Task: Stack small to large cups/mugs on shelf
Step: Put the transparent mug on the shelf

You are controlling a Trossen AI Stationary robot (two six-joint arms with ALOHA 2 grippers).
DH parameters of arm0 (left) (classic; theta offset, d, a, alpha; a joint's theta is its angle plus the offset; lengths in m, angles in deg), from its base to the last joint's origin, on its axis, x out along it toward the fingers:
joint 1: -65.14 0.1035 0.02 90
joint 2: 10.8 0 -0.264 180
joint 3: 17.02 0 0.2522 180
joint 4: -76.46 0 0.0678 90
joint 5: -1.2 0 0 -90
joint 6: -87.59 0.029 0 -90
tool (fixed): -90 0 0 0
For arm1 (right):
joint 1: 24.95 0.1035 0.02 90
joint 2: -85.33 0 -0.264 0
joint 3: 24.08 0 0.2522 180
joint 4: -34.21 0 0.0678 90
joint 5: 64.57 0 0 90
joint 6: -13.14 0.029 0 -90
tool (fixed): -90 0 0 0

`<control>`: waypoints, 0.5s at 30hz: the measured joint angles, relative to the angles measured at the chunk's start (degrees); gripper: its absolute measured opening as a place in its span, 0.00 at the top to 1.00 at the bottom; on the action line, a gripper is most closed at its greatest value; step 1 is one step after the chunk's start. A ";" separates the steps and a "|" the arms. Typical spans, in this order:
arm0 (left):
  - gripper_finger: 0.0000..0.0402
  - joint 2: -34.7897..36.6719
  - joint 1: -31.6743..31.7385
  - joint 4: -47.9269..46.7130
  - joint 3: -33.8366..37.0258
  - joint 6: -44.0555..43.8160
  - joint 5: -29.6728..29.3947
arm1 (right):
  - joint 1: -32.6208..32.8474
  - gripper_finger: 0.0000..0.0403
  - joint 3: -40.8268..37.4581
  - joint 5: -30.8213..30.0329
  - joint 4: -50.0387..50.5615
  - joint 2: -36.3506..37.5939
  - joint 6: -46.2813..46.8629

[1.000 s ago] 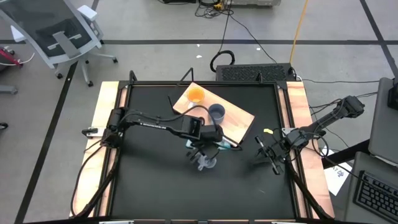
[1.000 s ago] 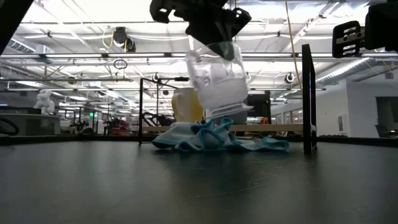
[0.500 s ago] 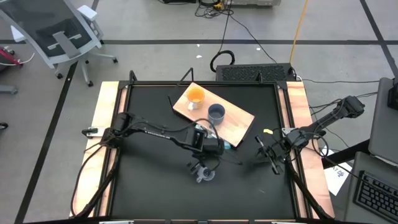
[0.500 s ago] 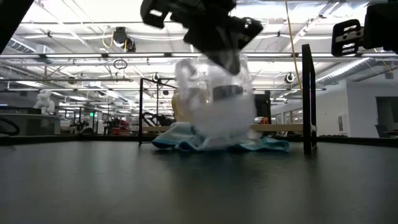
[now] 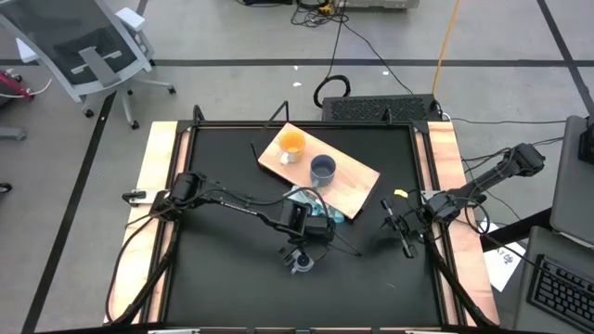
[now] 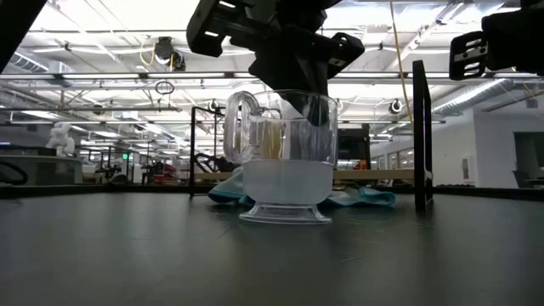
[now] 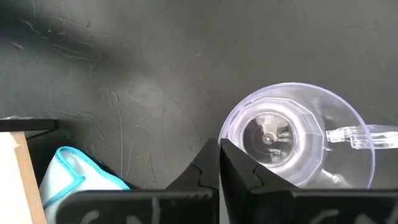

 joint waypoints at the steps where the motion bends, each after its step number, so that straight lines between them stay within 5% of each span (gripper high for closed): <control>1: 0.99 0.00 0.01 -0.04 0.00 -0.08 0.01 | 0.00 0.99 -0.01 0.00 0.00 0.00 -0.02; 7: 0.95 -0.14 0.03 1.39 0.13 -0.89 0.92 | 0.00 0.99 0.01 0.00 0.02 0.00 0.02; 15: 0.71 -0.31 -0.15 2.70 0.33 -1.96 2.57 | 0.00 0.99 0.01 0.07 0.07 0.00 0.02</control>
